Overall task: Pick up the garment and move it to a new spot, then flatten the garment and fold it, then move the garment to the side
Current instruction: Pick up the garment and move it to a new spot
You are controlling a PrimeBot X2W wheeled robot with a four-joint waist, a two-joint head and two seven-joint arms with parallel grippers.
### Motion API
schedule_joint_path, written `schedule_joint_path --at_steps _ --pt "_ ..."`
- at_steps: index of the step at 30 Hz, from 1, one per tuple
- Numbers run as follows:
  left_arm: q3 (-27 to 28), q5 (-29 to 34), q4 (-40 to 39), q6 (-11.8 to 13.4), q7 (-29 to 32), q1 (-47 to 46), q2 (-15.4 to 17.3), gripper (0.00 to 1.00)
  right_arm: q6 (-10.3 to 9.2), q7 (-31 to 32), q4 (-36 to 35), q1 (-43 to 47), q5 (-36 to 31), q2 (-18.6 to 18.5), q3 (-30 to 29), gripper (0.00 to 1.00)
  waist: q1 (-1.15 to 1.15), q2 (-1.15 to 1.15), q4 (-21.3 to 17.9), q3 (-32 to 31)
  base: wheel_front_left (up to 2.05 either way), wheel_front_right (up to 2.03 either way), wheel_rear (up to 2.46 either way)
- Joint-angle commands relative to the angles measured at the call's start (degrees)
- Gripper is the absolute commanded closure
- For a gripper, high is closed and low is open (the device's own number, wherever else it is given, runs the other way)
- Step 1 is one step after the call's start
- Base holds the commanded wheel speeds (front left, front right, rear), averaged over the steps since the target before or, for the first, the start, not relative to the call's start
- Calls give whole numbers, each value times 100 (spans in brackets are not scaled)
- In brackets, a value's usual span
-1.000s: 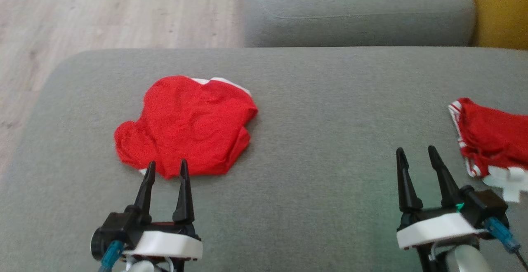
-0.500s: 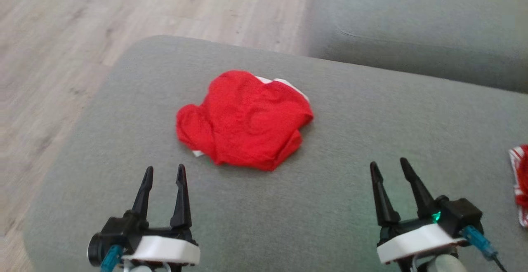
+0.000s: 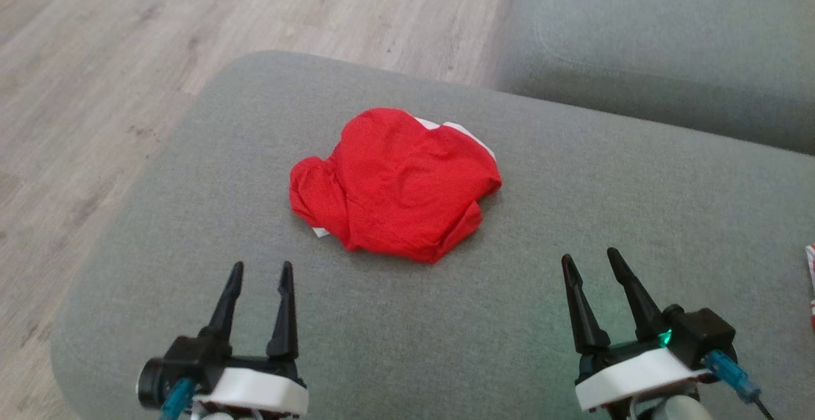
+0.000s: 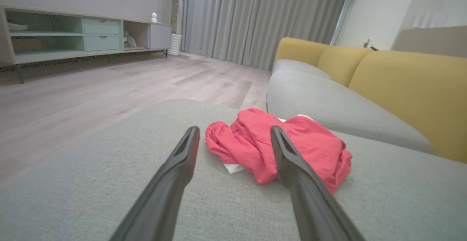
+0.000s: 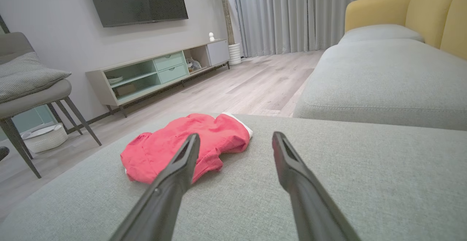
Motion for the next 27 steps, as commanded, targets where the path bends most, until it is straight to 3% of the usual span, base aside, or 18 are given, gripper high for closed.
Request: schedule_joint_path --at_steps 1,4,10,18,27 --pt "124 63 -77 -58 -37 -376 23 0 -4 -62 -159 -144 -45 -30 109 0 0 0 -64 87 0 0 0" --pt "-88 129 241 -216 33 -717 87 0 -4 -62 -162 -227 -119 -30 48 0 0 0 -175 289 0 0 0" --pt "-766 96 813 -439 786 -1675 223 0 -4 -62 -201 -420 -299 -30 -85 0 0 0 -436 794 0 0 0" --pt "-2071 -658 1346 -471 1653 -2734 594 0 -4 -62 -250 -696 -441 -30 -180 0 0 0 -850 1388 0 0 0" --pt "-2710 -1150 1933 -473 1973 -3243 853 0 -4 -62 -284 -873 -389 -30 -254 0 0 0 -1136 1630 0 0 0"
